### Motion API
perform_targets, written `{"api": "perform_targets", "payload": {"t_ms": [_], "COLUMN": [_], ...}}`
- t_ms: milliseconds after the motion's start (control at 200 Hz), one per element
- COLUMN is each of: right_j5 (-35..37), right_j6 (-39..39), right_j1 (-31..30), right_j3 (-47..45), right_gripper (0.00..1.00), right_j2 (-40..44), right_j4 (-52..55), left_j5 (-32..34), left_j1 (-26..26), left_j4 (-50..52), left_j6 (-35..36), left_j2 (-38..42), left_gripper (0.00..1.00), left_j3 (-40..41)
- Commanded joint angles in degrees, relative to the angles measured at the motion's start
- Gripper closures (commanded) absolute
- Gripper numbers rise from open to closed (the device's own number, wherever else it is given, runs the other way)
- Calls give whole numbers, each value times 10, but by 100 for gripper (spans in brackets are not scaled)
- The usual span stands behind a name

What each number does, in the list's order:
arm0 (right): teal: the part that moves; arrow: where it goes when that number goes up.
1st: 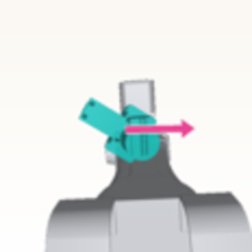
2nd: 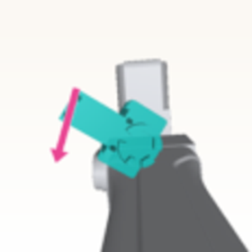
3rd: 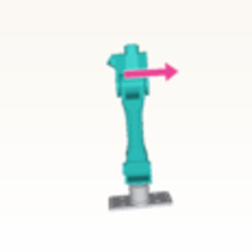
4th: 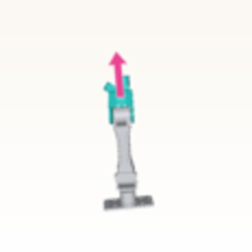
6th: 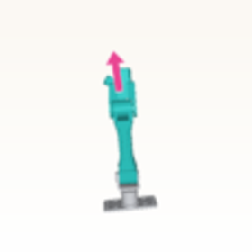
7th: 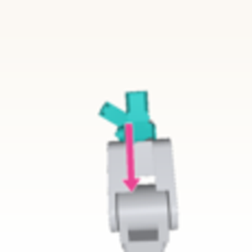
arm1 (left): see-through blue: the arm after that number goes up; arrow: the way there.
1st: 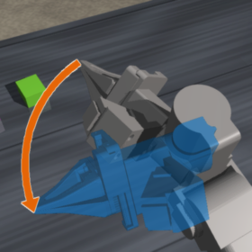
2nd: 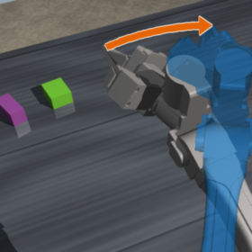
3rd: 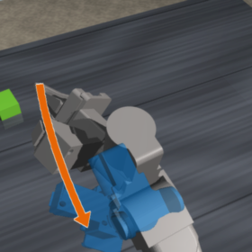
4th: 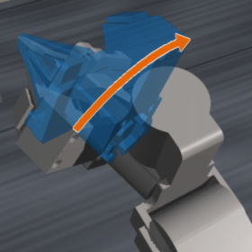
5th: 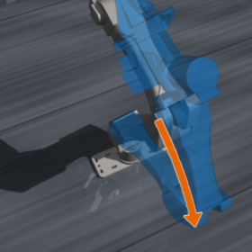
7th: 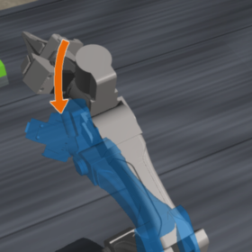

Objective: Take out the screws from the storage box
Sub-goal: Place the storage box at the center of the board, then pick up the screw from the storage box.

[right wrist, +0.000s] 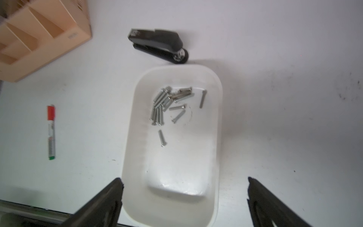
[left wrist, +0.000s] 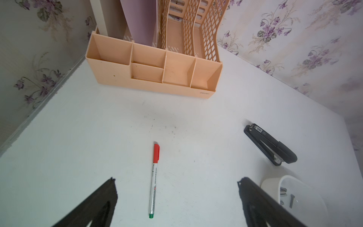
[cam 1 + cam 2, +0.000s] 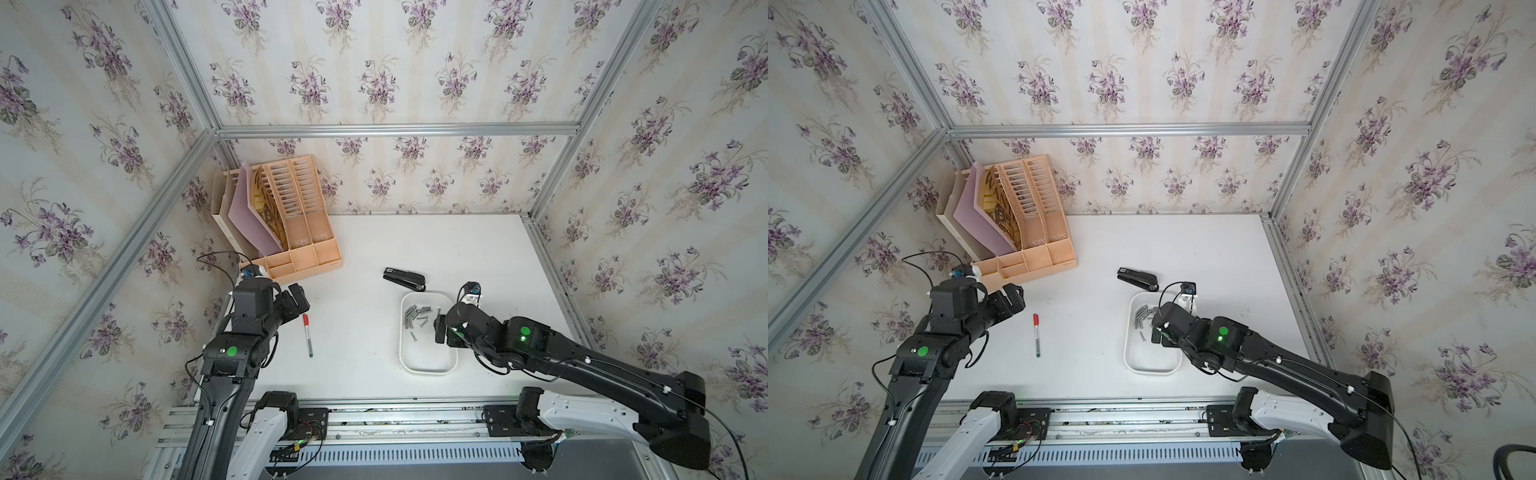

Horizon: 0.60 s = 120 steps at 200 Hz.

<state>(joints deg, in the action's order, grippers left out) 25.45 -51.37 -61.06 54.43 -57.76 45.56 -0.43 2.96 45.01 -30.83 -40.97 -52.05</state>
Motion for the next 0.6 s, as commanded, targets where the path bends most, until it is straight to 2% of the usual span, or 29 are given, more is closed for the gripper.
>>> {"api": "perform_targets", "payload": {"t_ms": [0,155,270,345,410,490,534,594], "right_j5": [48,77,84,77,105,127,115,82], "right_j6": [93,169,209,223,189,167,171,177], "right_j1": [0,6,6,7,7,7,8,9], "right_j3": [27,54,86,112,133,115,91,59], "right_gripper": [0,0,0,19,32,39,44,47], "right_j2": [24,2,-50,-106,-159,-205,-215,-221], "right_j4": [-65,-188,-230,-216,-161,-141,-156,-190], "left_j5": [-106,-221,-258,-260,-259,-260,-253,-277], "left_j1": [0,5,20,33,37,42,52,60], "left_j4": [-49,-65,-46,-35,-29,-15,-31,-69], "left_j6": [-13,-40,-30,-5,26,59,57,60], "left_j2": [-11,-78,-112,-108,-98,-95,-94,-99], "left_gripper": [1,1,0,1,1,1,1,0], "left_j3": [13,-6,-27,-18,1,21,41,61]}}
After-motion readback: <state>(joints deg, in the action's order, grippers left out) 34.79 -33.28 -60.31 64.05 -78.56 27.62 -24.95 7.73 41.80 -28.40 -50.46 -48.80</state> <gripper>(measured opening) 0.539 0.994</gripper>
